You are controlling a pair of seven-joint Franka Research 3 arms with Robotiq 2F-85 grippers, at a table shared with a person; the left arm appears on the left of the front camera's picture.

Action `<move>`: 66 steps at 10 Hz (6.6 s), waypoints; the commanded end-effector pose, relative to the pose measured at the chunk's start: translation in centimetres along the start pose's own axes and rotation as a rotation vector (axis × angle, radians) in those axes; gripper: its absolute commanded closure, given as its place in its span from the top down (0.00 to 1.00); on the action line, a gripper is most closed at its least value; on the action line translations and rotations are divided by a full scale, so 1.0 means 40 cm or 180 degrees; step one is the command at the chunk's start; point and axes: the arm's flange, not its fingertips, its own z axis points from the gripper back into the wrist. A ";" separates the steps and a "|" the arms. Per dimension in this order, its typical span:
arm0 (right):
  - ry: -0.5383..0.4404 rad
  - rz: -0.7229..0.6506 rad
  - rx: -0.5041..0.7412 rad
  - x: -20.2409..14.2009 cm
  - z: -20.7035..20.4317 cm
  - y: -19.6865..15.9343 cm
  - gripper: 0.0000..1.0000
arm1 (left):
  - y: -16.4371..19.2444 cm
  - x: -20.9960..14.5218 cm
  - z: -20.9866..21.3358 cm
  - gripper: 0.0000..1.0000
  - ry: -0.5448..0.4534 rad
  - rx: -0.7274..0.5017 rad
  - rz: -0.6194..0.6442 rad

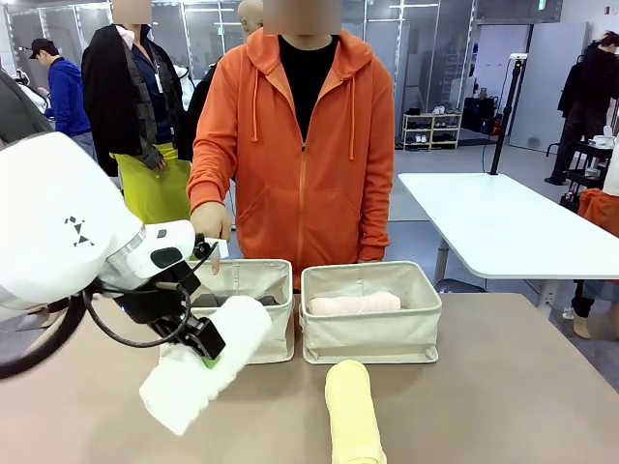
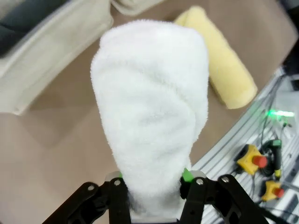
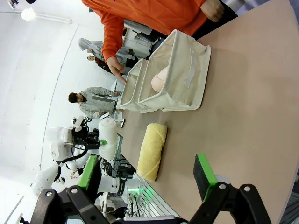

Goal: Divide the towels into two baskets.
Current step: Pick up one hotel-folded towel from the bottom of the table and place it in the Fabric basket indicated by the person.

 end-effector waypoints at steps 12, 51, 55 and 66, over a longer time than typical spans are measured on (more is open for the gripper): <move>-0.0004 -0.0014 -0.0033 -0.003 0.001 0.010 1.00 | 0.297 0.376 -0.102 0.37 0.0491 0.1273 -0.2917; -0.0004 -0.0014 -0.0033 -0.003 0.001 0.010 1.00 | 0.770 -0.491 0.413 1.00 -0.1620 -0.1595 0.0814; -0.0004 -0.0014 -0.0033 -0.003 0.001 0.010 1.00 | 0.820 -0.711 0.360 1.00 -0.1695 -0.1827 0.1374; -0.0004 -0.0014 -0.0033 -0.003 0.001 0.010 1.00 | 0.826 -0.755 0.331 1.00 -0.1684 -0.1829 0.1488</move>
